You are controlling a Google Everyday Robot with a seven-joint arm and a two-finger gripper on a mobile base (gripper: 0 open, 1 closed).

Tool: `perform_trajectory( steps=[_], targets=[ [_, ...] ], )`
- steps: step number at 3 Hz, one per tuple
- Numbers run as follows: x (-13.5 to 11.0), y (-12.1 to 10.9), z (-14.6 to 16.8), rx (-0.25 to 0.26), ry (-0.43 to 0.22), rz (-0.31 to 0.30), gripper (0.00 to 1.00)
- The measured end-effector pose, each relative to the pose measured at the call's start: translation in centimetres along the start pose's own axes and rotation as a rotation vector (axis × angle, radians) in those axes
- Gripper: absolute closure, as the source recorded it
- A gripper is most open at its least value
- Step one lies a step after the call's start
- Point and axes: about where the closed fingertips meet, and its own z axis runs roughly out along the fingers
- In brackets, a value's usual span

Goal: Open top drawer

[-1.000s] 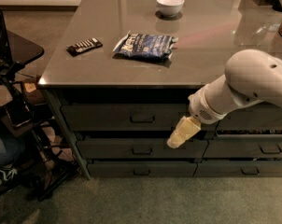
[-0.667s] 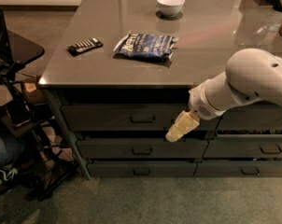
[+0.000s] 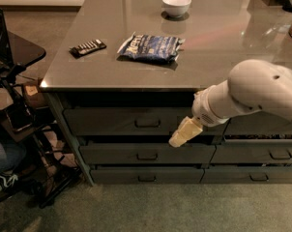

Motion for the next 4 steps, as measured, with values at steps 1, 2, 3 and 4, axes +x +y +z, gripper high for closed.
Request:
perform_trajectory(
  steps=[1, 2, 3, 4],
  targets=[
    [-0.9, -1.3, 0.2, 0.059, -0.04, -0.004, 0.0],
    [-0.9, -1.3, 0.2, 0.059, -0.039, -0.005, 0.0],
    [-0.4, -2.2, 1.4, 0.129, -0.022, -0.032, 0.0],
    [2.1, -3.0, 4.8, 0.226, 0.035, -0.059, 0.0]
  ],
)
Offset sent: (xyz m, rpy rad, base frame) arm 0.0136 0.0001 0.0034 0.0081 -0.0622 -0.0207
